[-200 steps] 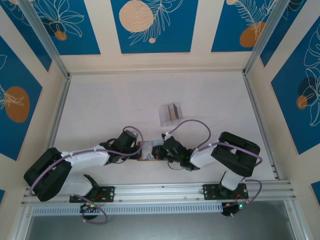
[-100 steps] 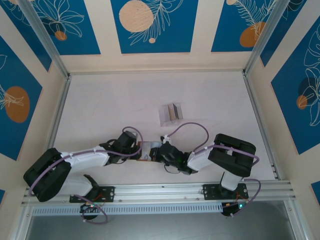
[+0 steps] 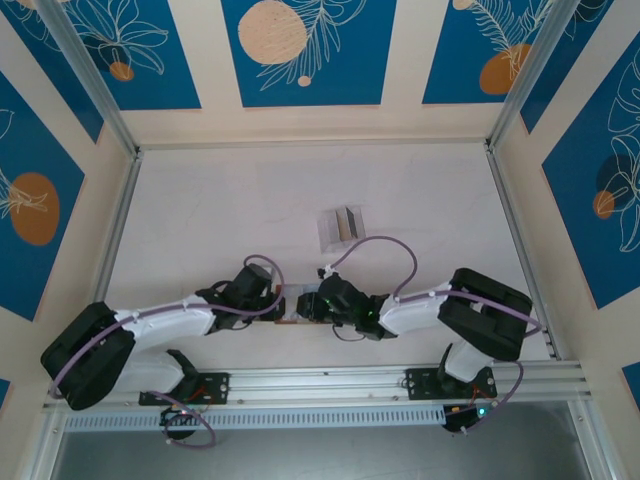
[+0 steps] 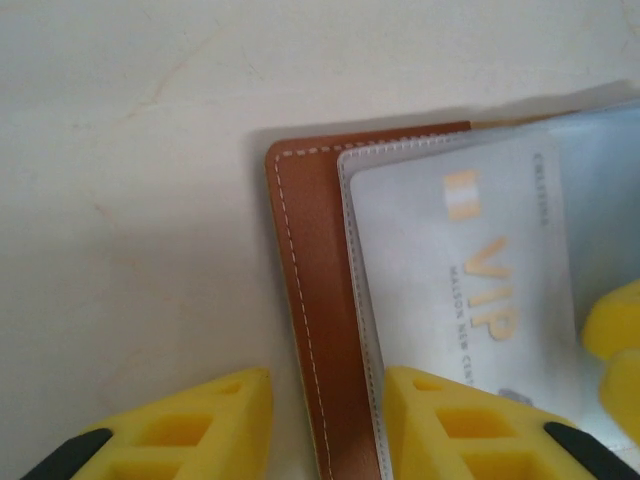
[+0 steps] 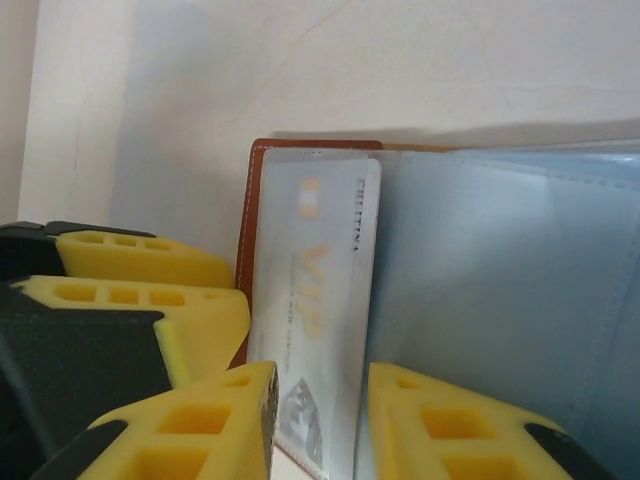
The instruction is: Put the credit cards into the card holder
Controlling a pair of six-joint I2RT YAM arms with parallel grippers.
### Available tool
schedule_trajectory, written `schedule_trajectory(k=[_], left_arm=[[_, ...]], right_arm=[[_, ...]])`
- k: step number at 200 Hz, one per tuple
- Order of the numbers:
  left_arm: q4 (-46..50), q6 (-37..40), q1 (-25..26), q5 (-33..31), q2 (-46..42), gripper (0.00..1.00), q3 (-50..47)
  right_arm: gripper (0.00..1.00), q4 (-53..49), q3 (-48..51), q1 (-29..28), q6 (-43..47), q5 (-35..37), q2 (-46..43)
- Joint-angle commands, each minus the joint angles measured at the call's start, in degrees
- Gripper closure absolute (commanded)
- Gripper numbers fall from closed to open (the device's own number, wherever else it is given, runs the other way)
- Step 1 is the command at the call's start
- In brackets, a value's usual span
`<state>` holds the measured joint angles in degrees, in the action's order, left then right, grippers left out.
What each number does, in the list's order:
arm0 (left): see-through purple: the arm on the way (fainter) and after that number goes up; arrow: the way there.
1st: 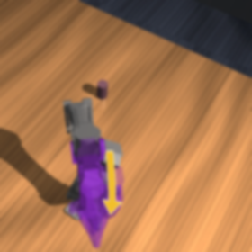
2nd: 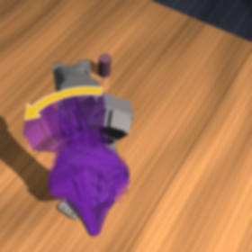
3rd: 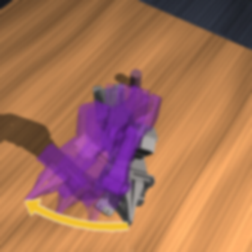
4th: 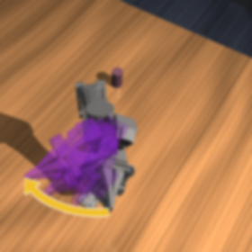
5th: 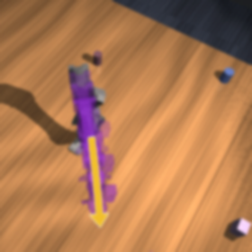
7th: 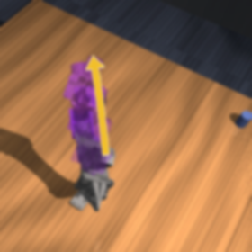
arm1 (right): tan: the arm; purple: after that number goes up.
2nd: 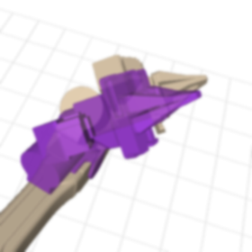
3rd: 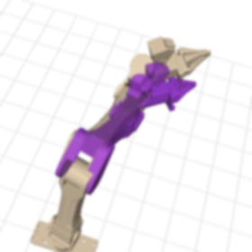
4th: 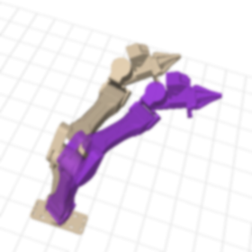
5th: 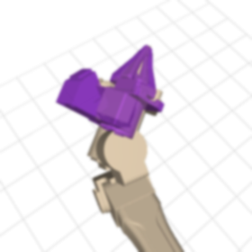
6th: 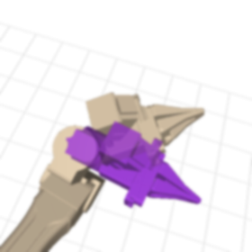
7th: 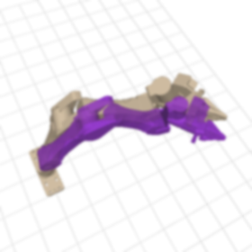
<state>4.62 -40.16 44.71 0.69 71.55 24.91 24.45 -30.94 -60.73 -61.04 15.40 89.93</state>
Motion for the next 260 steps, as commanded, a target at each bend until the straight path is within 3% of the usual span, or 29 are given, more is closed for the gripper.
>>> schedule_trajectory(k=[1,54,93,114,202,260], left_arm=[[3.70,-0.61,0.54,3.02,-2.75,0.63,-0.40],[7.32,-0.04,-0.11,2.57,-7.48,0.67,0.48],[6.37,1.19,-0.13,3.24,-5.45,0.75,1.00],[5.50,1.74,-0.10,3.35,-3.71,0.76,1.31],[3.23,1.99,-0.13,1.77,-0.20,0.78,-0.62],[2.78,1.58,-0.08,1.68,-1.12,0.78,-2.05]], right_arm=[[0.66,-11.11,-3.10,1.72,5.04,-5.23,-3.94],[0.69,-20.74,-7.04,5.09,9.51,-8.43,-7.60],[0.93,-25.26,-12.04,4.73,11.21,-9.93,-4.05],[0.97,-28.52,-15.36,3.90,11.70,-8.90,-0.89],[1.00,-39.19,-21.14,1.49,10.15,-0.54,5.93],[1.00,-40.71,-23.26,0.93,10.41,-0.81,9.16]])
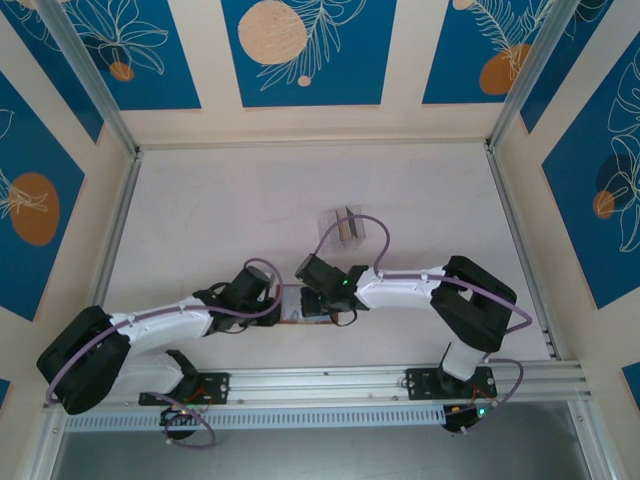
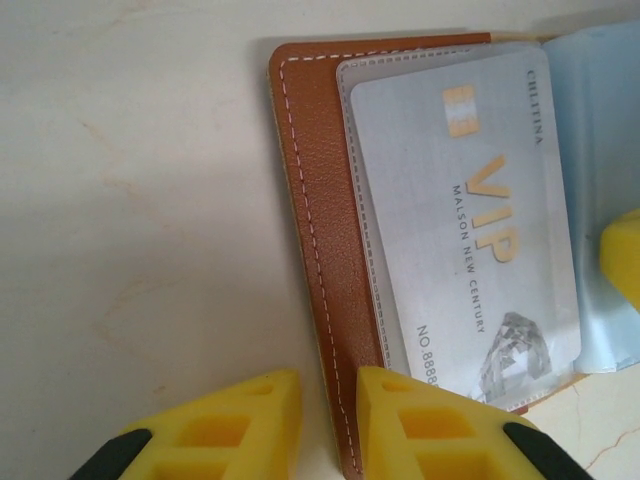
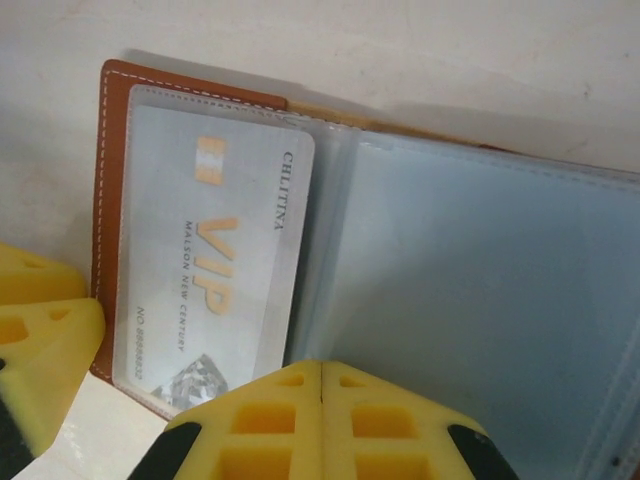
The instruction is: Put the credit cards into the card holder
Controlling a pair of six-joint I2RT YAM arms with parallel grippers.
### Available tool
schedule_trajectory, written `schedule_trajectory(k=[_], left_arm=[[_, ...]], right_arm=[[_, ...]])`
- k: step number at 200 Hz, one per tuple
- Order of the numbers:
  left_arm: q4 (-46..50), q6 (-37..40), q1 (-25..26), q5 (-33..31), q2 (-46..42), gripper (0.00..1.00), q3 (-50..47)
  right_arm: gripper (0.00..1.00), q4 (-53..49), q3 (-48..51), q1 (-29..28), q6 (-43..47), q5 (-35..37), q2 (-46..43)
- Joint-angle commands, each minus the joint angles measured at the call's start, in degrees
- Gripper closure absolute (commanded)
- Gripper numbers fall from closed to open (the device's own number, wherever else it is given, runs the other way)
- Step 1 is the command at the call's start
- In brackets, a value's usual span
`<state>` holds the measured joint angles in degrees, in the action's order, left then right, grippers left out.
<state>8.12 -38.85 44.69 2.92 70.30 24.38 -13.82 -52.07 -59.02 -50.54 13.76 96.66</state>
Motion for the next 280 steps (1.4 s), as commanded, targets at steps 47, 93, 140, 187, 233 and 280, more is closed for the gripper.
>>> schedule_trajectory(k=[47,93,140,187,233,280], left_arm=[[-1.40,0.27,0.05,-0.20,0.49,0.78,-1.79],[-2.22,-0.48,0.13,-0.18,0.63,0.78,-2.54],[-1.74,-0.62,0.14,-0.83,-0.62,0.78,-3.37],[-2.29,-0.89,0.08,-0.64,-0.31,0.78,-3.55],[-2.35,-0.83,0.12,-0.63,-0.12,0.78,-3.38],[-2.41,-0.89,0.08,-0.63,-0.23,0.78,-3.55]], right_arm=[[1.00,-5.68,-6.27,-2.41,0.45,1.63,6.23],[1.00,-3.49,-4.87,-2.36,1.41,1.29,3.01],[0.87,-14.16,-8.66,-0.86,8.98,8.04,-3.16],[0.72,-18.20,-13.06,0.55,14.73,8.96,0.25],[0.62,-19.73,-16.02,0.95,16.52,11.20,5.31],[0.62,-20.01,-15.36,1.18,15.44,12.59,7.90]])
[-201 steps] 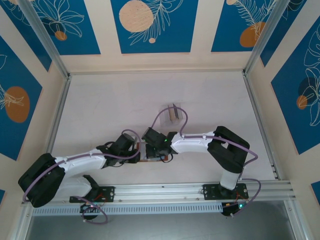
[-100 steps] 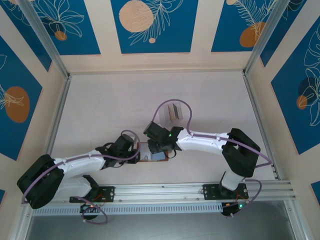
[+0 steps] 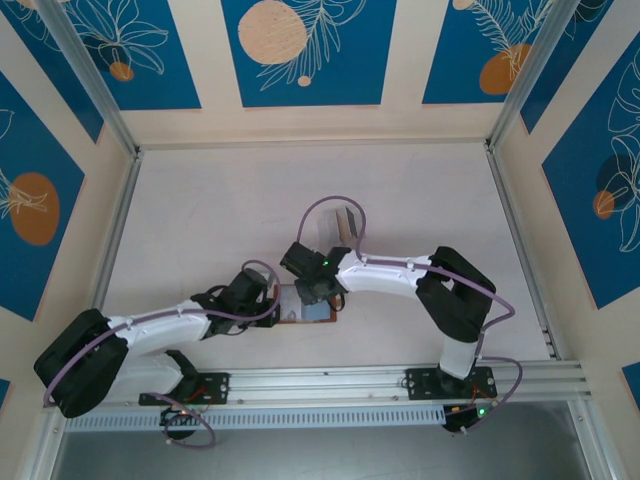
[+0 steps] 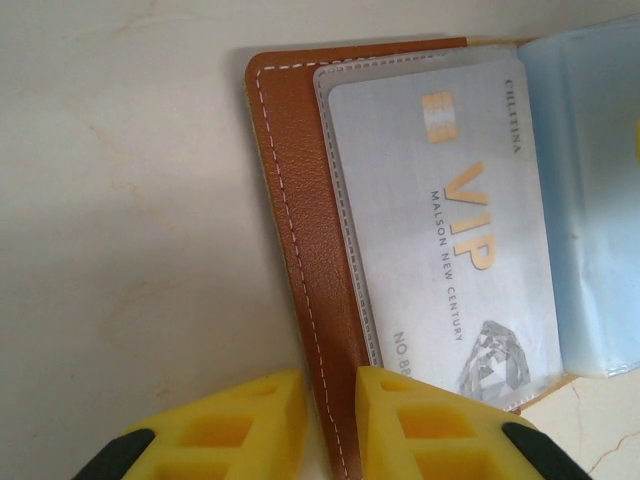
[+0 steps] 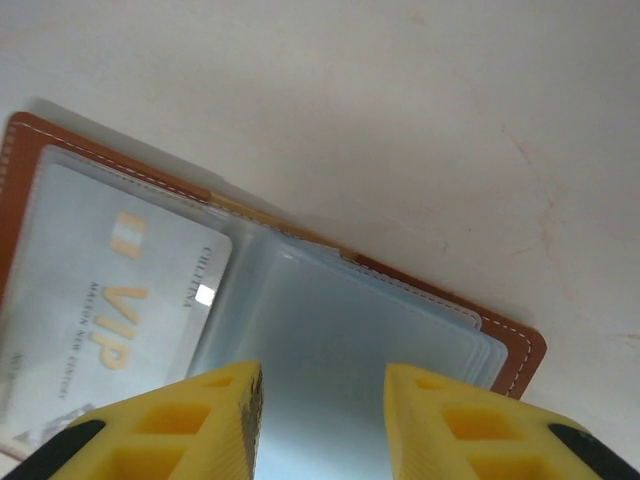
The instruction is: Put the credit cards into the card holder
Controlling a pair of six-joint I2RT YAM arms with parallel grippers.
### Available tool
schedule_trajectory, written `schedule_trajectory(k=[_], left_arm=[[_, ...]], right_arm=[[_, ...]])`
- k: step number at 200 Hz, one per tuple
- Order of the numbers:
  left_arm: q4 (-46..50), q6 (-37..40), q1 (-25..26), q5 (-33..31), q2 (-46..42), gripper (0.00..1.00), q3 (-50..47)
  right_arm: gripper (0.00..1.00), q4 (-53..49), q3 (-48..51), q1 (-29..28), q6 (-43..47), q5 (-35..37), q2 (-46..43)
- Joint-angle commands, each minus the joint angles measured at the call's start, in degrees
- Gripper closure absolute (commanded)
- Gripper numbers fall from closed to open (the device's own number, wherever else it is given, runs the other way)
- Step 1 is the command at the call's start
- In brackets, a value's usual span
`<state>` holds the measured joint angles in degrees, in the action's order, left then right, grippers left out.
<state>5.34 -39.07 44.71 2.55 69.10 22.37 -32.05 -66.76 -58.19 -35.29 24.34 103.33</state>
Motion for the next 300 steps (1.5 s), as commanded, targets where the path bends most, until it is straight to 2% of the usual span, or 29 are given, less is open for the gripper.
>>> schedule_trajectory(k=[1,75,103,130,170,181,203,251,300], left_arm=[[0.37,-0.66,0.09,-0.26,1.05,0.78,-1.54],[0.23,-0.48,0.11,-0.09,1.25,0.78,-1.28],[0.37,-0.40,0.11,-0.09,1.31,0.78,-1.28],[0.40,-0.31,0.12,0.00,1.22,0.78,-1.28],[-1.00,-0.24,0.23,0.57,2.56,0.78,-1.46],[-1.58,-0.47,0.35,0.79,2.89,0.78,-1.54],[-2.35,-1.00,0.68,0.97,2.55,0.78,-1.72],[-2.93,-1.60,1.46,0.88,2.87,0.78,-1.52],[-3.43,-2.98,1.95,0.19,2.98,0.78,-2.10]], right_arm=[[0.61,-1.78,-0.66,0.31,0.16,2.11,1.29],[0.60,-1.26,1.75,-0.88,-3.50,2.63,5.27],[0.69,0.13,3.19,-0.98,-5.10,1.55,5.87],[0.84,0.26,3.68,-1.37,-5.84,2.59,4.10],[0.95,-2.67,0.59,-2.10,-4.64,5.08,1.32],[0.95,-3.39,-0.71,-2.16,-4.03,4.90,0.82],[0.93,-3.50,-2.80,-2.18,-2.87,2.46,0.30],[0.70,-1.17,-6.26,-1.19,-4.20,-6.51,2.17],[0.62,9.92,-2.31,1.19,-7.65,-20.23,1.19]])
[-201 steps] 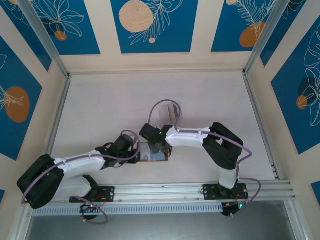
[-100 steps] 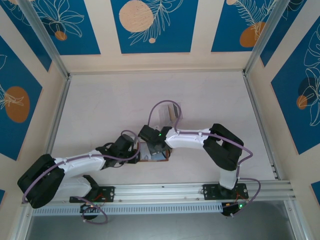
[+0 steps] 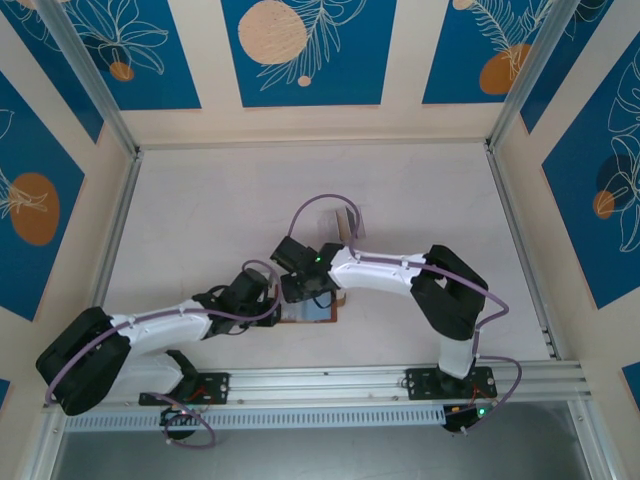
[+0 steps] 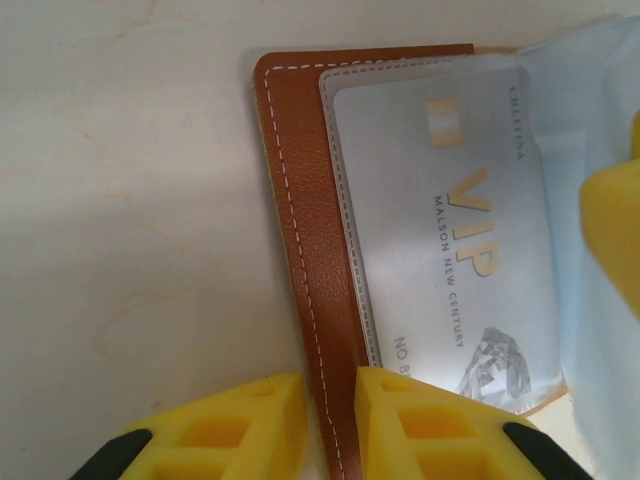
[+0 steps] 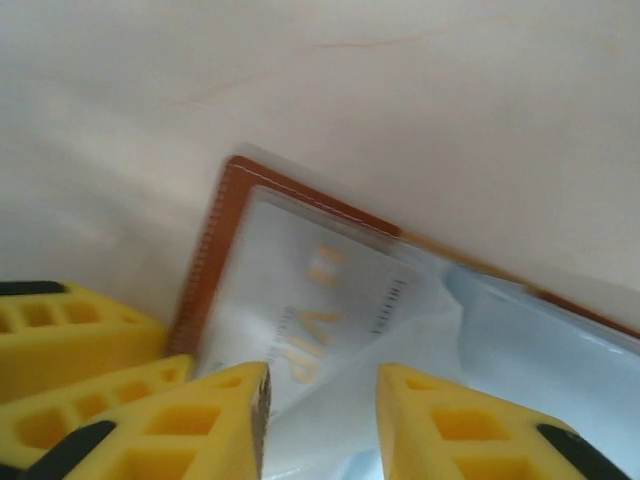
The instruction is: Put the credit cards into the card holder
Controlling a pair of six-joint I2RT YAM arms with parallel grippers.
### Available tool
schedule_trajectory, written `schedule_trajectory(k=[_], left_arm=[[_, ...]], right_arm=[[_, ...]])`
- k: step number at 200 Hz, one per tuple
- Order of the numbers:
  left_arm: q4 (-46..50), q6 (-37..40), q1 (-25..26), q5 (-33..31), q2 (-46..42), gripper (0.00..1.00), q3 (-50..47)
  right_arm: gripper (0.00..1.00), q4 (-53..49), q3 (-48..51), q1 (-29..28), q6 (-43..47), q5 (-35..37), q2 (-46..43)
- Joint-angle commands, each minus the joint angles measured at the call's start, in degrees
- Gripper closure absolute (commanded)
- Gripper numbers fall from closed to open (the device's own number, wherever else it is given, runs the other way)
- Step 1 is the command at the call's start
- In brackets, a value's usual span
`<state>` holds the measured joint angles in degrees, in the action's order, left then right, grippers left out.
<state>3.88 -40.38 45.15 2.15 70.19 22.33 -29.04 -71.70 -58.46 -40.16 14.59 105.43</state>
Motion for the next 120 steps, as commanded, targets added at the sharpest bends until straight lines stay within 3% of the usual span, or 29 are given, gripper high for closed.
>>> schedule_trajectory(k=[1,41,80,94,110,120], left_arm=[[-1.91,-1.78,1.48,0.54,1.84,0.78,-2.08],[-0.20,-4.31,1.40,-3.38,-1.76,0.76,-3.95],[1.12,-4.14,1.37,-3.82,-3.28,0.73,-3.96],[0.99,-4.04,1.39,-3.82,-3.13,0.73,-4.05],[1.02,-4.09,1.38,-3.69,-3.05,0.73,-4.05],[0.81,-4.09,1.42,-3.48,-3.13,0.73,-4.12]], right_arm=[[0.62,6.90,2.63,1.45,-2.77,-10.48,-0.90],[0.52,22.72,11.04,3.56,-3.96,-21.02,-6.98],[0.46,25.69,15.30,4.30,-1.24,-19.79,-14.79],[0.46,24.88,17.12,5.26,-1.21,-16.89,-17.62],[0.47,14.33,15.88,5.43,-2.83,-4.35,-19.12],[0.49,9.51,15.29,5.64,-3.23,-0.46,-18.80]])
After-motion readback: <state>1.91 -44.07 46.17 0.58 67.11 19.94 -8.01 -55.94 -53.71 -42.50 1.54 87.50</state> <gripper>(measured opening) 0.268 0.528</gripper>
